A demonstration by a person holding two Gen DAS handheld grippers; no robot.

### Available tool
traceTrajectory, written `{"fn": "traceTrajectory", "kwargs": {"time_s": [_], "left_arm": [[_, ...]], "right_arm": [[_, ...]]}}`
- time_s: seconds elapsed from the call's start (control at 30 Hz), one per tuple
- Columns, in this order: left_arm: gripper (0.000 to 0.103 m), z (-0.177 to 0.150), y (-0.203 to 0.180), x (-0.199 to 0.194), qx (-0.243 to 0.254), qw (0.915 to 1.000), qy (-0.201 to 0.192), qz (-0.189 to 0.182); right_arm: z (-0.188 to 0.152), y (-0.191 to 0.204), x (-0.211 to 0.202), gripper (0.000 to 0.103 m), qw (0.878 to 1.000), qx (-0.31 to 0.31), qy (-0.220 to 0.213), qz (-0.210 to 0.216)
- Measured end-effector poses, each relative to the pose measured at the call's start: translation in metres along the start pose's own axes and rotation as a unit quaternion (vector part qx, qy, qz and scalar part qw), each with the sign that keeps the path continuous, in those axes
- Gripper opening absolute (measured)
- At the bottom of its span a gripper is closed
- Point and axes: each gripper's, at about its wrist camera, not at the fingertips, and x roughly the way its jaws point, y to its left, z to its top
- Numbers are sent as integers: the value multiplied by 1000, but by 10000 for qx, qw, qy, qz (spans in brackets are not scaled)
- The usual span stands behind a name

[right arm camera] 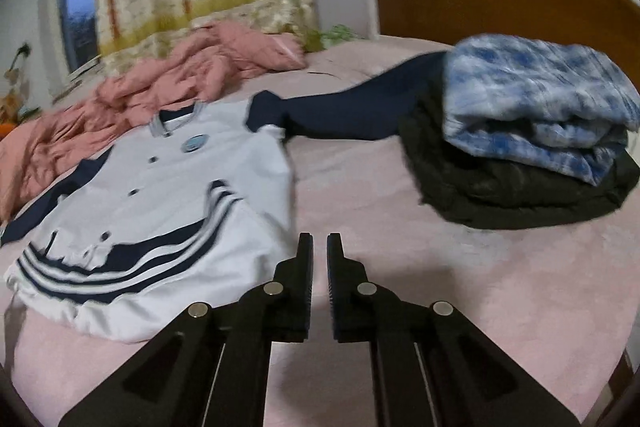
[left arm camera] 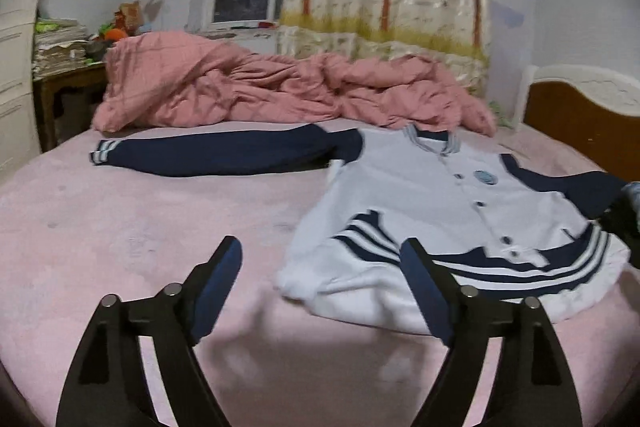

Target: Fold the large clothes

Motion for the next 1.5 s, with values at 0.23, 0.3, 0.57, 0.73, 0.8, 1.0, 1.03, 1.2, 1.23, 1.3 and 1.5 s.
{"fn": "traceTrajectory", "kwargs": {"time_s": [0.23, 0.3, 0.57, 0.73, 0.8, 1.0, 1.03, 1.2, 1.23, 1.3, 1.5], "left_arm": [[103, 0, -39, -9, 541, 9982, 10, -270], [103, -3, -54, -12, 902, 9953, -58, -343], [103, -28, -101, -3, 1760, 9820, 268, -625], [103, -47, -132, 7, 2535, 9599, 764, -919], [103, -58, -141, 14, 2843, 9499, 964, -866], [103, -72, -149, 42, 2635, 9511, 1489, -613], [103, -69, -147, 42, 2555, 9539, 1465, -583], [103, -62, -137, 53, 2316, 9599, 1537, -374], [103, -60, -135, 55, 2304, 9602, 1553, -278], [103, -56, -132, 59, 2378, 9596, 1497, 159], [103, -45, -112, 72, 2225, 9622, 1478, 534]], "right_arm": [[-10, 55, -19, 84, 9934, -681, -197, 899], [-17, 73, -26, 85, 9885, -985, -213, 1129], [-45, 130, -19, 102, 9738, -1739, 161, 1455], [-63, 155, -14, 103, 9594, -2447, 362, 1356], [-70, 167, -9, 103, 9517, -2788, 476, 1198], [-82, 184, 14, 103, 9468, -3135, 637, 350], [-81, 184, 15, 103, 9478, -3113, 632, 278], [-77, 178, 19, 103, 9516, -3006, 627, 74], [-75, 176, 20, 103, 9523, -2983, 636, 20], [-71, 173, 25, 103, 9529, -2963, 641, -113], [-53, 154, 39, 103, 9595, -2702, 696, -391]]}}
